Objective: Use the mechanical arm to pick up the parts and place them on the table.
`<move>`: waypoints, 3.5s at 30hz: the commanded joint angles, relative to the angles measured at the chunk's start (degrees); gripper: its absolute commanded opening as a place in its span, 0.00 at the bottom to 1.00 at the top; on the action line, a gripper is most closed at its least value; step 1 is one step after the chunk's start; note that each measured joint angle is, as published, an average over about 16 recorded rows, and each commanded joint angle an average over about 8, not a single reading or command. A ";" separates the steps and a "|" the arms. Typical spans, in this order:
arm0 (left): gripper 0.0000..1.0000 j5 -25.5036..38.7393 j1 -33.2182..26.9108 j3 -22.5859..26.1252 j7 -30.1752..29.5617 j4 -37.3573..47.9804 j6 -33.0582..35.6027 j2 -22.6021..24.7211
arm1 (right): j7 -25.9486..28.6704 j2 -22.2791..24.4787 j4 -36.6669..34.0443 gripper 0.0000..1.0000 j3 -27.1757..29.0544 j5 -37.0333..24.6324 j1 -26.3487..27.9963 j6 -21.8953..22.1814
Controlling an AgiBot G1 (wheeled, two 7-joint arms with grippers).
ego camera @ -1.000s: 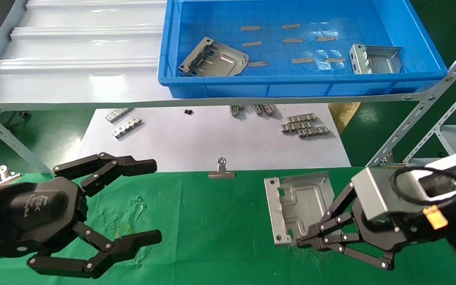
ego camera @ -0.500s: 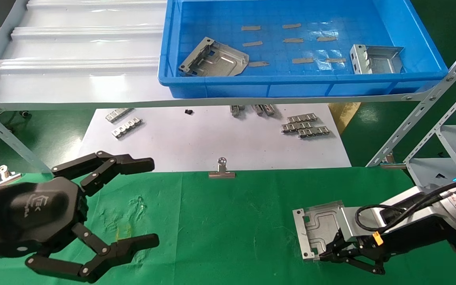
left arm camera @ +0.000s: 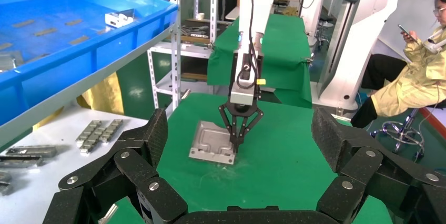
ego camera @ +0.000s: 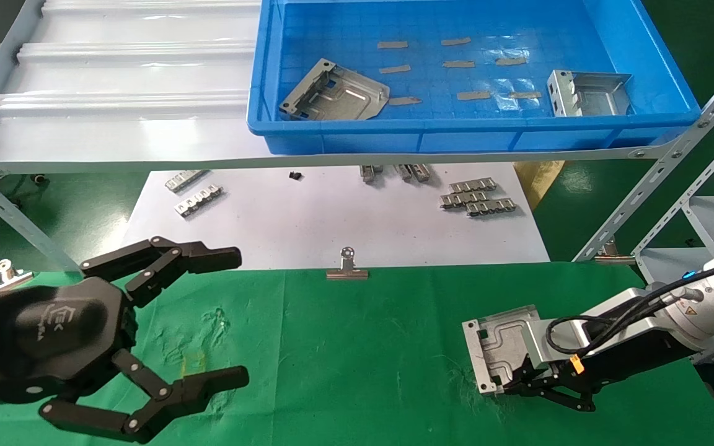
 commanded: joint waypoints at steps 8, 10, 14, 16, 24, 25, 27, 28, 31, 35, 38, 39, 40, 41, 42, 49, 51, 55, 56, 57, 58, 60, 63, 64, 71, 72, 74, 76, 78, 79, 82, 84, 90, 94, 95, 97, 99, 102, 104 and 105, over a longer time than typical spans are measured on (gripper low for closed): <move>1.00 0.00 0.00 0.00 0.00 0.00 0.00 0.00 | -4.75 -2.68 -7.40 0.10 0.12 -0.07 -0.12 -0.21; 1.00 0.00 0.00 0.00 0.00 0.00 0.00 0.00 | -5.30 -3.34 -8.76 0.35 0.10 -0.07 -0.35 -0.24; 1.00 0.00 0.00 0.00 0.00 0.00 0.00 0.00 | -6.47 -4.87 -11.07 0.83 -0.21 -0.57 -0.62 0.45; 1.00 0.00 0.00 0.00 0.00 0.00 0.00 0.00 | -7.17 -5.60 -12.00 0.99 -0.46 -1.05 -0.54 1.30; 1.00 0.00 0.00 0.01 0.00 0.00 0.00 0.00 | -9.09 -6.94 -14.65 1.00 -0.37 -1.12 0.43 1.48; 1.00 0.00 0.00 0.01 0.00 0.00 0.00 0.00 | -9.08 -6.94 -14.92 1.00 -0.22 -0.87 0.60 0.87; 1.00 -0.01 0.00 0.01 0.00 0.00 0.00 0.00 | -8.86 -6.79 -15.41 1.00 0.20 -0.16 0.95 -0.67; 1.00 -0.01 0.00 0.01 0.00 0.00 0.00 0.00 | -8.74 -6.68 -15.60 1.00 0.42 0.20 1.14 -1.46; 1.00 -0.01 0.00 0.01 0.00 0.00 0.00 0.00 | -8.21 -6.16 -15.87 1.00 1.18 1.55 1.63 -3.63; 1.00 -0.01 0.00 0.01 0.00 0.00 0.00 0.00 | -7.05 -4.85 -14.84 1.00 2.11 3.64 2.13 -5.25; 1.00 -0.01 0.00 0.01 0.01 0.00 0.00 0.00 | -5.62 -3.15 -12.65 1.00 2.77 5.79 2.46 -5.73; 1.00 -0.01 0.00 0.01 0.01 0.00 0.00 0.00 | -5.03 -2.48 -11.63 1.00 2.91 6.55 2.57 -5.82; 1.00 -0.01 0.00 0.01 0.01 0.00 0.00 0.00 | -4.25 -1.68 -10.45 1.00 3.08 7.53 2.63 -5.90; 1.00 -0.01 0.00 0.01 0.01 0.00 0.00 0.00 | -3.30 -0.80 -9.18 1.00 3.33 8.76 2.61 -5.98; 1.00 -0.01 0.00 0.01 0.01 0.00 0.00 0.00 | -2.26 0.13 -7.80 1.00 3.56 10.09 2.53 -6.03; 1.00 -0.01 0.00 0.01 0.01 0.01 -0.01 -0.01 | 6.18 6.43 1.70 1.00 5.12 20.76 0.57 -6.13; 1.00 -0.01 0.00 0.01 0.01 0.01 -0.02 -0.01 | 7.40 7.42 3.20 1.00 5.36 22.65 0.09 -6.11; 1.00 -0.02 0.01 0.01 0.01 0.01 -0.02 -0.01 | 8.11 8.24 4.47 1.00 5.58 24.27 -0.39 -6.07; 1.00 -0.02 0.01 0.01 0.01 0.01 -0.02 -0.01 | 7.94 8.14 4.32 1.00 5.56 24.11 -0.37 -6.03; 1.00 -0.02 0.01 0.01 0.01 0.01 -0.02 -0.01 | 7.70 7.90 3.95 1.00 5.49 23.63 -0.27 -5.99; 1.00 -0.02 0.01 0.01 0.01 0.01 -0.02 -0.01 | 7.56 7.76 3.76 1.00 5.50 23.37 -0.24 -5.99; 1.00 -0.02 0.01 0.01 0.01 0.01 -0.02 -0.01 | 7.41 7.56 3.54 1.00 5.62 22.94 -0.27 -5.97; 1.00 -0.02 0.01 0.01 0.01 0.01 -0.02 -0.01 | 7.63 7.56 4.02 1.00 6.56 22.60 -0.89 -5.87; 1.00 -0.02 0.01 0.01 0.01 0.01 -0.02 -0.01 | 7.85 7.64 4.45 1.00 7.14 22.57 -1.30 -5.81; 1.00 -0.02 0.01 0.01 0.01 0.02 -0.02 -0.01 | 10.67 9.06 9.75 1.00 13.55 23.20 -5.95 -5.17; 1.00 -0.02 0.01 0.01 0.01 0.02 -0.02 -0.01 | 11.09 9.26 10.54 1.00 14.53 23.26 -6.65 -5.07; 1.00 -0.02 0.00 0.01 0.01 0.02 -0.02 -0.01 | 11.96 9.68 12.19 1.00 16.56 23.39 -8.11 -4.87; 1.00 -0.02 0.00 0.01 0.01 0.02 -0.02 -0.01 | 12.82 10.09 13.80 1.00 18.55 23.52 -9.55 -4.67; 1.00 -0.02 0.00 0.01 0.01 0.02 -0.02 -0.01 | 13.67 10.50 15.41 1.00 20.53 23.65 -10.98 -4.47; 1.00 -0.02 0.00 0.01 0.01 0.02 -0.02 -0.01 | 14.11 10.71 16.23 1.00 21.55 23.72 -11.71 -4.37; 1.00 -0.02 0.00 0.02 0.01 0.02 -0.02 -0.01 | 15.40 11.33 18.67 1.00 24.55 23.91 -13.87 -4.07; 1.00 -0.02 0.00 0.02 0.01 0.02 -0.02 -0.01 | 16.26 11.74 20.28 1.00 26.55 24.04 -15.31 -3.87; 1.00 -0.02 0.00 0.02 0.01 0.02 -0.02 -0.01 | 18.85 12.98 25.15 1.00 32.57 24.43 -19.64 -3.27; 1.00 -0.02 0.00 0.02 0.01 0.02 -0.02 -0.01 | 20.57 13.81 28.41 1.00 36.59 24.69 -22.54 -2.86; 1.00 -0.02 0.00 0.02 0.02 0.02 -0.02 -0.01 | 21.01 14.02 29.23 1.00 37.60 24.76 -23.27 -2.76; 1.00 -0.02 0.00 0.02 0.02 0.02 -0.02 -0.01 | 21.87 14.43 30.84 1.00 39.59 24.89 -24.70 -2.56; 1.00 -0.02 0.00 0.02 0.02 0.02 -0.02 -0.01 | 22.72 14.84 32.46 1.00 41.58 25.02 -26.14 -2.36; 1.00 -0.02 0.00 0.02 0.02 0.02 -0.02 -0.01 | 24.01 15.46 34.89 1.00 44.58 25.21 -28.30 -2.06; 1.00 -0.02 0.00 0.02 0.02 0.02 -0.02 -0.01 | 24.89 15.88 36.53 1.00 46.61 25.35 -29.76 -1.86; 1.00 -0.02 0.00 0.02 0.02 0.02 -0.02 -0.01 | 25.31 16.08 37.32 1.00 47.59 25.41 -30.47 -1.76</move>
